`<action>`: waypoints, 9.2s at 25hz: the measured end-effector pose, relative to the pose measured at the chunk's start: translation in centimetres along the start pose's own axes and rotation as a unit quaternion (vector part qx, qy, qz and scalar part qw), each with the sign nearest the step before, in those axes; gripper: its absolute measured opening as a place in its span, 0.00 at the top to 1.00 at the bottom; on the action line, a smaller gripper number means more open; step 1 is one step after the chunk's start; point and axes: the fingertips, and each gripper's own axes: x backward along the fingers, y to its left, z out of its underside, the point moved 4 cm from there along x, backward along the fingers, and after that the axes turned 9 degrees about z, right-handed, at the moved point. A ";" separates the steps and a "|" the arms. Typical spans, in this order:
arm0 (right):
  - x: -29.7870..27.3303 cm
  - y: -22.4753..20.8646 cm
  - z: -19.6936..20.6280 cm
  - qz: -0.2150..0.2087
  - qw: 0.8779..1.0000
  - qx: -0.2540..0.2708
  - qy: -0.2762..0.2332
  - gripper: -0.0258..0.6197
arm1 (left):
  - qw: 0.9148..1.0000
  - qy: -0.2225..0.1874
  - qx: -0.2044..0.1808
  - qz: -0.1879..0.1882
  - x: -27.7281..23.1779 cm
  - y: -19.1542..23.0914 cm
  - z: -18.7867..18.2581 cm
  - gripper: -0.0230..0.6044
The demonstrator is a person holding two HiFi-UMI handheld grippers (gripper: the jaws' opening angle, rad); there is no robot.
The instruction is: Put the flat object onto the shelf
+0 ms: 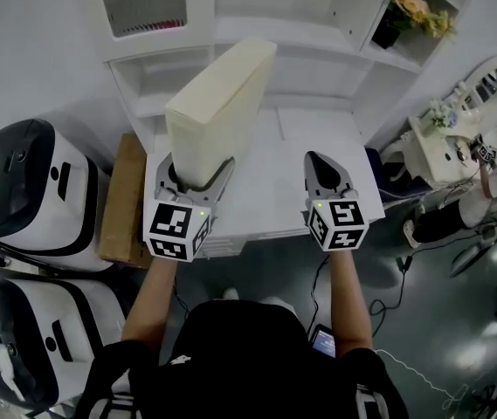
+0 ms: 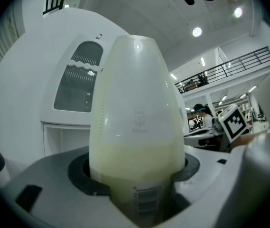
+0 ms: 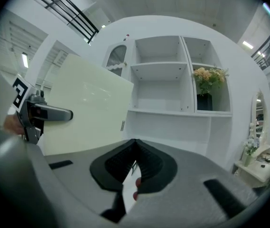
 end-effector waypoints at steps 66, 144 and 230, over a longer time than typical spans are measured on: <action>-4.8 -15.3 1.9 -0.084 0.996 0.004 -0.029 0.96 | 0.923 0.180 -0.325 -0.106 -17.6 -5.6 -5.7 0.47; -10.2 -18.5 5.0 -0.078 0.997 -0.027 0.005 0.96 | 0.712 0.280 -0.628 -0.144 -28.8 -4.1 -9.1 0.48; -13.8 -19.3 10.6 -0.043 0.994 -0.021 0.101 0.96 | 0.757 0.374 -0.532 -0.065 -43.0 7.5 -5.2 0.26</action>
